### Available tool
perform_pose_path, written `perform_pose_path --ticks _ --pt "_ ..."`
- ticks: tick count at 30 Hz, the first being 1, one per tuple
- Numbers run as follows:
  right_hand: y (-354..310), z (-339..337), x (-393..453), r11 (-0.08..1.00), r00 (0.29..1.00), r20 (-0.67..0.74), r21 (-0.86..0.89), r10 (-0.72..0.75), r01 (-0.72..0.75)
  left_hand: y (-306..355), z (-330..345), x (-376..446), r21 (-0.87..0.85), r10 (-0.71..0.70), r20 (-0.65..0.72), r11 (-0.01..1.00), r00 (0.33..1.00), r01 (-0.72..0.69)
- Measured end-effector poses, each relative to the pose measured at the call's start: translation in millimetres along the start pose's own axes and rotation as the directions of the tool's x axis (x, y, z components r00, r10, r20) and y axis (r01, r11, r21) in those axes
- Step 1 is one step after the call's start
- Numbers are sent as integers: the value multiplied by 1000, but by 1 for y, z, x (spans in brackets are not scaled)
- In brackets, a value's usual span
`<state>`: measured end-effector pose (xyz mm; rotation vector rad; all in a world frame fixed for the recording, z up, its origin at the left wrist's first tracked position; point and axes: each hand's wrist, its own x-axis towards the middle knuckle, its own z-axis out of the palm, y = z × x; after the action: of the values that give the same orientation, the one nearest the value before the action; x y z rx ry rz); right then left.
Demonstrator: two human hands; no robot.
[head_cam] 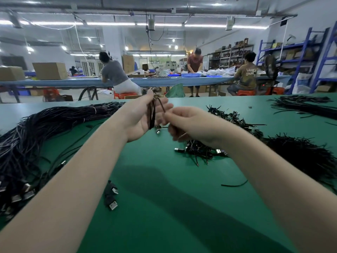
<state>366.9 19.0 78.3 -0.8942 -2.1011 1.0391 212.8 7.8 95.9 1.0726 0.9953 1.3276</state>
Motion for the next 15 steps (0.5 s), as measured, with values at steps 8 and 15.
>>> perform_pose_path --ticks 8,15 --pt "37 8 -1 995 986 136 25 94 -98 0 7 -4 -270 105 17 958 994 -96" --pt "38 2 8 812 963 92 521 254 -264 -30 12 2 -183 -38 227 980 973 81"
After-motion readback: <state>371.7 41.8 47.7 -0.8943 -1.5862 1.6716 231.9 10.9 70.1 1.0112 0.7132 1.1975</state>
